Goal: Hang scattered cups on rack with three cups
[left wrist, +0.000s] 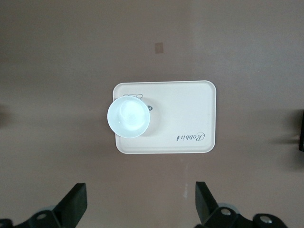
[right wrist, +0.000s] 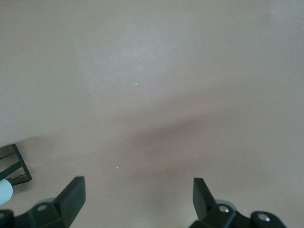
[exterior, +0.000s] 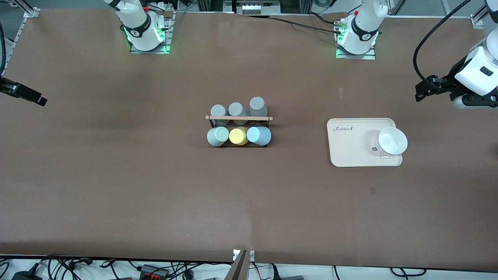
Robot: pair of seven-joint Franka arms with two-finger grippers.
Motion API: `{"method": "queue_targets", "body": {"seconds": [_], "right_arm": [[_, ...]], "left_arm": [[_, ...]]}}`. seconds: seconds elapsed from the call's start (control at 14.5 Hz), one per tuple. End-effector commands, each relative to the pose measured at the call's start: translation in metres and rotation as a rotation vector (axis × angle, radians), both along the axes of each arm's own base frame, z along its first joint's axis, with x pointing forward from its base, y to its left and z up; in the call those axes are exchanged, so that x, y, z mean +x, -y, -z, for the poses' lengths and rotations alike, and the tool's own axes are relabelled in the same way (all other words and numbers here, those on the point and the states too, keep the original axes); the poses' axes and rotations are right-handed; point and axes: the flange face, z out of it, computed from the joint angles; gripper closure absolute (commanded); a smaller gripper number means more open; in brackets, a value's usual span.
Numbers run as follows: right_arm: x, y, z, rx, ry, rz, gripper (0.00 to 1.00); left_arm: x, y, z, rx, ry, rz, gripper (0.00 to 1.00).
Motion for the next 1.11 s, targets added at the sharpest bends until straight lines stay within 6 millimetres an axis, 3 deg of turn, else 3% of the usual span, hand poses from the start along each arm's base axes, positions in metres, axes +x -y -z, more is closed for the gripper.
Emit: {"method": "queue_targets", "body": {"seconds": [0.0, 0.14, 0.21, 0.41, 1.04], "right_arm": [[0.022, -0.014, 0.012, 0.015, 0.012, -0.004, 0.00], [0.029, -0.044, -0.015, 0.009, 0.070, -0.057, 0.00], [0.029, -0.050, -0.015, -0.011, 0.068, -0.057, 0.00], [0.029, -0.042, -0.013, -0.031, 0.061, -0.018, 0.00], [0.028, -0.046, -0.013, -0.022, 0.061, 0.018, 0.00]], "left_arm": [[0.001, -0.002, -0.006, -0.018, -0.005, 0.017, 0.00], [0.001, -0.002, -0.007, -0.018, -0.003, 0.017, 0.00], [0.001, -0.002, -0.006, -0.018, -0.005, 0.017, 0.00], [0.001, -0.002, -0.006, -0.019, -0.005, 0.025, 0.00], [0.001, -0.004, -0.005, -0.021, -0.005, 0.026, 0.00]]}}
